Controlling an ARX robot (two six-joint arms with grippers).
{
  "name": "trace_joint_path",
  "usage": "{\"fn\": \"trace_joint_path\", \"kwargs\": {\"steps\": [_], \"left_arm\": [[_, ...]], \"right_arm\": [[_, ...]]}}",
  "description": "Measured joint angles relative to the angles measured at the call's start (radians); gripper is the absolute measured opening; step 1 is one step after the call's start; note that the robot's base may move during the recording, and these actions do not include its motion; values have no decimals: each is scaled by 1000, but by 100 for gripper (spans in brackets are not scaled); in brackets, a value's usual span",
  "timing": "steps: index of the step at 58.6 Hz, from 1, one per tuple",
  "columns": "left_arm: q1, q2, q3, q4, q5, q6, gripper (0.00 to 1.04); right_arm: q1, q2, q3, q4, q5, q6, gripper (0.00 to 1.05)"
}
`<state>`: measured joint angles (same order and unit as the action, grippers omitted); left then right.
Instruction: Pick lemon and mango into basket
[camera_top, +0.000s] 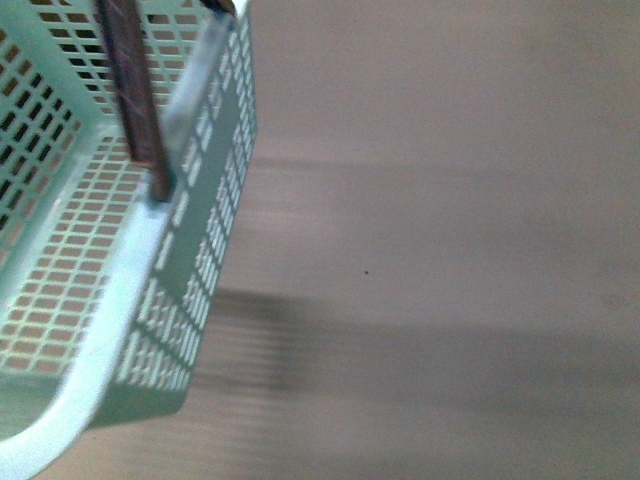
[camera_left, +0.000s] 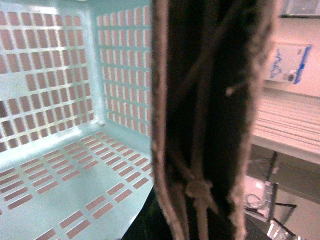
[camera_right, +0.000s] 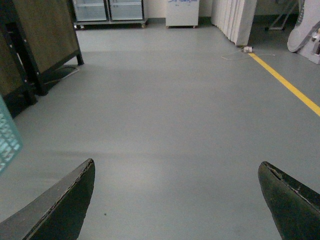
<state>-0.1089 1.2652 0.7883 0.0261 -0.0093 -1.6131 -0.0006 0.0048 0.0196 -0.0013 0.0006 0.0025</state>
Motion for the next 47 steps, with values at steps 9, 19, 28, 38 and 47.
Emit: {"fn": "trace_joint_path", "kwargs": {"steps": [9, 19, 28, 38, 47], "left_arm": [[92, -325, -11, -208, 37, -8, 5], [121, -409, -3, -257, 30, 15, 5], [120, -400, -3, -258, 51, 10, 5], [120, -399, -3, -262, 42, 12, 5], [120, -399, -3, -262, 43, 11, 5]], "right_arm": [[0, 0, 0, 0, 0, 0, 96], [0, 0, 0, 0, 0, 0, 96], [0, 0, 0, 0, 0, 0, 96], [0, 0, 0, 0, 0, 0, 96], [0, 0, 0, 0, 0, 0, 96]]}}
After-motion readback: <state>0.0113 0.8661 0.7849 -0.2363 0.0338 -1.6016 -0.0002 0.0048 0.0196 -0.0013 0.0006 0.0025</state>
